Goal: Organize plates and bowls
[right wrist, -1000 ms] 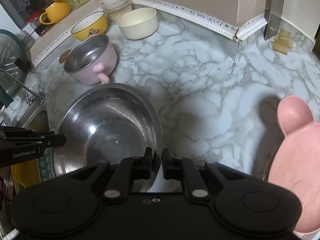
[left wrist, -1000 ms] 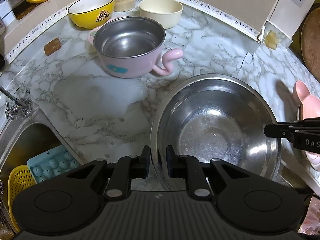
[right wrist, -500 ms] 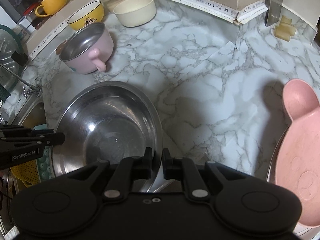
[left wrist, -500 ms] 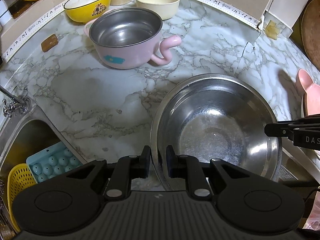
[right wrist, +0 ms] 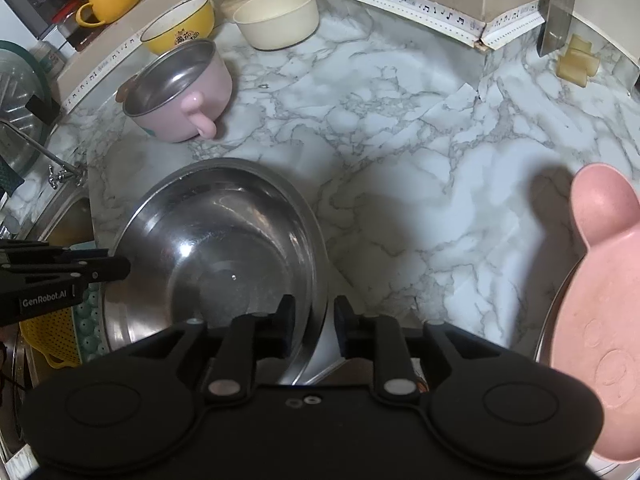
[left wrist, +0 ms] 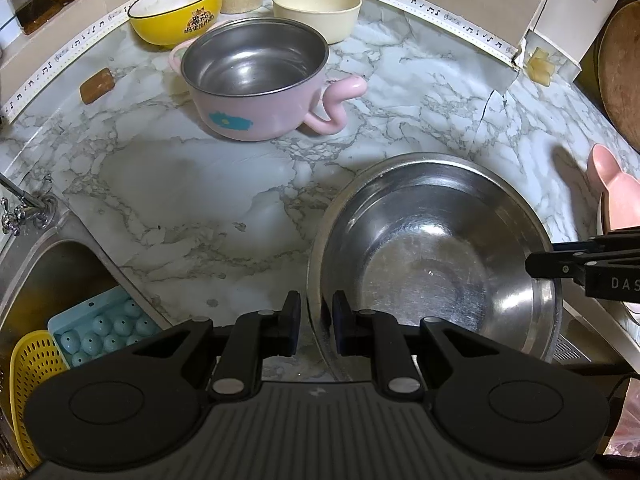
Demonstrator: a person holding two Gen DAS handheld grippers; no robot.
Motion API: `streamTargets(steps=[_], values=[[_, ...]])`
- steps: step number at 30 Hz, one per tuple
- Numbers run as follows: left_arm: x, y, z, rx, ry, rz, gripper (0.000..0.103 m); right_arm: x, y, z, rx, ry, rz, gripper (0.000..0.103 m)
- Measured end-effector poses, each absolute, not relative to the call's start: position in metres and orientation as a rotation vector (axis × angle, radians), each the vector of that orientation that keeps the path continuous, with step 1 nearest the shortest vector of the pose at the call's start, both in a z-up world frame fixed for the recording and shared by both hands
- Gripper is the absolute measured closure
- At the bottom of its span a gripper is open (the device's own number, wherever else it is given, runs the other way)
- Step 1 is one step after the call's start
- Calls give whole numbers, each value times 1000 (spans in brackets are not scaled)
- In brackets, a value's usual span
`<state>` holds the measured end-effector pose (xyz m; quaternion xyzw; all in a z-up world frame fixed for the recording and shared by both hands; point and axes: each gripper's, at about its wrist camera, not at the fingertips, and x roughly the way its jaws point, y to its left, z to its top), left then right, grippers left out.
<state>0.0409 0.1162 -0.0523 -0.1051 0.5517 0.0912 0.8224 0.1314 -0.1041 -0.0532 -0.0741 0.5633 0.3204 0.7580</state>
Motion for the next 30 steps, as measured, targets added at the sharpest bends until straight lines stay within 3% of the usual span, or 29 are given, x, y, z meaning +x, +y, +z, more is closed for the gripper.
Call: streamTargets(steps=[13,18,20,27,30], values=[[36,123,-29,-219,1079,170,84,135,-104,-31,-155,1173,742,66],[39,126,-20,-233,1043,166,68,138,-97,-20,-162,1138,763,61],[40,128,-16,-243,1025,172,51,139,-94,-14,-166,1123,774,58],[52,138,-5,-256,974,202,47,148,-75,10,-164,1053,809,36],[57,145,-1,-268,948,224,39,154,-65,19,-168,1022,824,26]])
